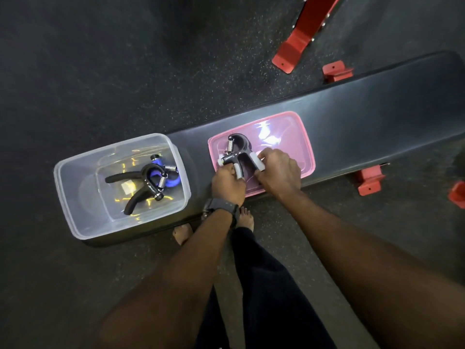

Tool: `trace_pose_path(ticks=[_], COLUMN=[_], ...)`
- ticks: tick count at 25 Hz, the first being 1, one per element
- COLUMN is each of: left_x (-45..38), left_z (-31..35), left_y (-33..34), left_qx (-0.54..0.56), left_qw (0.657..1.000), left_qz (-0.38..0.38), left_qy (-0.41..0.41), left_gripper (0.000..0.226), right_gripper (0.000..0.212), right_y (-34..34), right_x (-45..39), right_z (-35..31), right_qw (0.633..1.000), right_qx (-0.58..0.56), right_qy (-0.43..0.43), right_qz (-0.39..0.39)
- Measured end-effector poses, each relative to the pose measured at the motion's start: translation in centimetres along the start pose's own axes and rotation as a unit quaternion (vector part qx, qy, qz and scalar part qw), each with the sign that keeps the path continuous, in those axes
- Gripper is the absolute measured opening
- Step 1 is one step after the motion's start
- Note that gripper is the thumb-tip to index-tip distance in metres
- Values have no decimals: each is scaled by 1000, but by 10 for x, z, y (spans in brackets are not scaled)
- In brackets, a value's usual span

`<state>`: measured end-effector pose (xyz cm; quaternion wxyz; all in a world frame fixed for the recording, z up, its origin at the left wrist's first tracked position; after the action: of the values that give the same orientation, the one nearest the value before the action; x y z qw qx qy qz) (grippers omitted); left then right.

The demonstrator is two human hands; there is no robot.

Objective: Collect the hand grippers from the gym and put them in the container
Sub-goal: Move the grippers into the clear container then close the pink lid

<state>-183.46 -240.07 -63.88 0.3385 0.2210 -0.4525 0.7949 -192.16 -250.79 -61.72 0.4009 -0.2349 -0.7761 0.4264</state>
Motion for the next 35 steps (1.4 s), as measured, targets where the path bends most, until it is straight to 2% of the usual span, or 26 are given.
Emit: trace_pose_path(ticks=[5,8,11,13,15,18,21,23,25,28,32,35], left_x=[-5,9,21,18,3,-37,-68,-78,-83,-86,-89,-87], left_z=[-4,4,1,-18,-45,-84,-101,-108,-114,-124,-131,-124], left_y=[4,-22,-74,-128,-183,-237,-242,-232,-216,-197,-188,-192], left_qx=[-43,-29,74,138,139,51,-59,-144,-237,-339,-367,-359], left_qw=[998,995,988,983,984,991,992,974,939,900,890,900], left_qz=[-46,-47,-61,-18,44,94,24,-42,-86,-82,-64,-45], left_qy=[18,78,124,123,98,76,111,170,235,262,263,244], left_gripper=[33,34,29,21,19,25,41,59,73,87,91,86], right_gripper=[41,53,38,26,20,17,25,33,35,36,35,38], right_y=[16,10,-10,-24,-28,10,60,81,94,106,110,109], right_x=[3,6,8,16,25,28,29,36,37,33,30,29], right_z=[7,-3,-49,-104,-161,-218,-233,-234,-234,-232,-230,-227], right_qw=[999,998,982,963,945,945,968,974,976,975,973,971], right_qx=[-16,-46,-179,-255,-309,-318,-241,-194,-166,-166,-182,-195], right_qy=[24,35,14,-33,-75,-69,22,93,131,137,123,123], right_qz=[-13,-9,59,86,77,-11,-69,-73,-56,-49,-65,-59])
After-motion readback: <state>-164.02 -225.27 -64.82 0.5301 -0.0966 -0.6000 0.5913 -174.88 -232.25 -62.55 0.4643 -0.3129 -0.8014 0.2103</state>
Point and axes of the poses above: each hand's wrist, its own x-axis away from the middle knuckle, its own y-axis out of the palm, z = x × y, the point moved 4 cm from there along -x, towards the middle knuckle, and after that the axes turned 6 degrees about -y, right-handed, at the moved point
